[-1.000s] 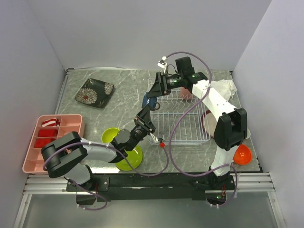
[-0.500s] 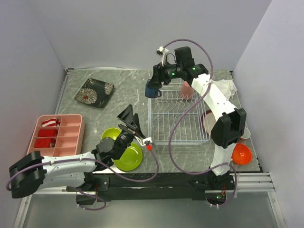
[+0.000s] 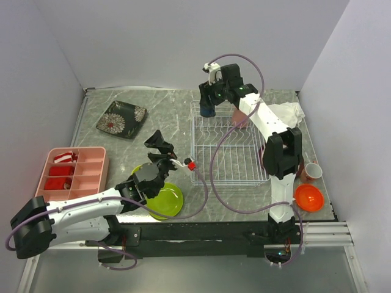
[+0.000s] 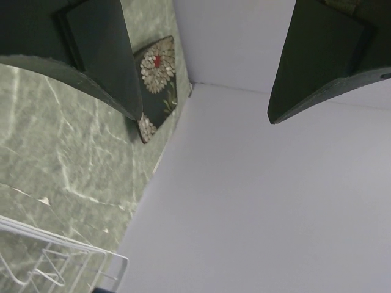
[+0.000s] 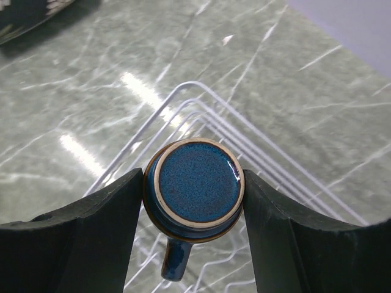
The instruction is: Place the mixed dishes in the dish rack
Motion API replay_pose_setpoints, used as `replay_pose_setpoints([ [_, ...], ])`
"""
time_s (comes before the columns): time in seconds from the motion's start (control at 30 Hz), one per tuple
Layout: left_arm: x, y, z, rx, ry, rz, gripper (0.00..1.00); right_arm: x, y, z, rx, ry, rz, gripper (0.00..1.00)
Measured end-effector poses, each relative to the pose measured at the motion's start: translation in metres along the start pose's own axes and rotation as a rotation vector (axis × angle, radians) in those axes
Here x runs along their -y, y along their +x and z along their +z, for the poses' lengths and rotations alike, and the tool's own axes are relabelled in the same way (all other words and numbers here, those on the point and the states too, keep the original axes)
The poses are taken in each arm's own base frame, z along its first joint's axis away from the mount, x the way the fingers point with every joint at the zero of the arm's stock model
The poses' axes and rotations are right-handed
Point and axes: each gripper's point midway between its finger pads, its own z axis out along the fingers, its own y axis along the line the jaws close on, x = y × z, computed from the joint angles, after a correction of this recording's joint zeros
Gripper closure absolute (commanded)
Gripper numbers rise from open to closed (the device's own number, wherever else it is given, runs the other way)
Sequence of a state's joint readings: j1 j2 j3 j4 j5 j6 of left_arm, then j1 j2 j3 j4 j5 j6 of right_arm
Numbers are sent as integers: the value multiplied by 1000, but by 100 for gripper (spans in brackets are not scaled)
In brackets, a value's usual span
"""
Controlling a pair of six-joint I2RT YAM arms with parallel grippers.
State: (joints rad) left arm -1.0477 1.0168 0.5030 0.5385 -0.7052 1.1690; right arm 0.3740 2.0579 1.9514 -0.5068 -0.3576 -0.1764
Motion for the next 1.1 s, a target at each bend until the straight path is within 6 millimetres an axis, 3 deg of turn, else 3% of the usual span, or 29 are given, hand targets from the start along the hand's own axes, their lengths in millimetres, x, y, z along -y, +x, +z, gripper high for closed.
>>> replay_pose_setpoints([
  [0.13,9,7,3,-41,33,-13,10,13,-3,11,52,44,-68,60],
  [0.33,17,16,2,-84,61,-43,10,20,22,23,41,39,-182,60],
  [0.53,25,20,1,-99,86,-64,10,31,13,21,86,22,-271,59],
  [0.77,36,22,2,-114,109,-79,9,55,8,18,124,-4,-294,59],
  [1.1,49,23,7,-141,149,-81,9,66,29,29,123,-95,-285,59],
])
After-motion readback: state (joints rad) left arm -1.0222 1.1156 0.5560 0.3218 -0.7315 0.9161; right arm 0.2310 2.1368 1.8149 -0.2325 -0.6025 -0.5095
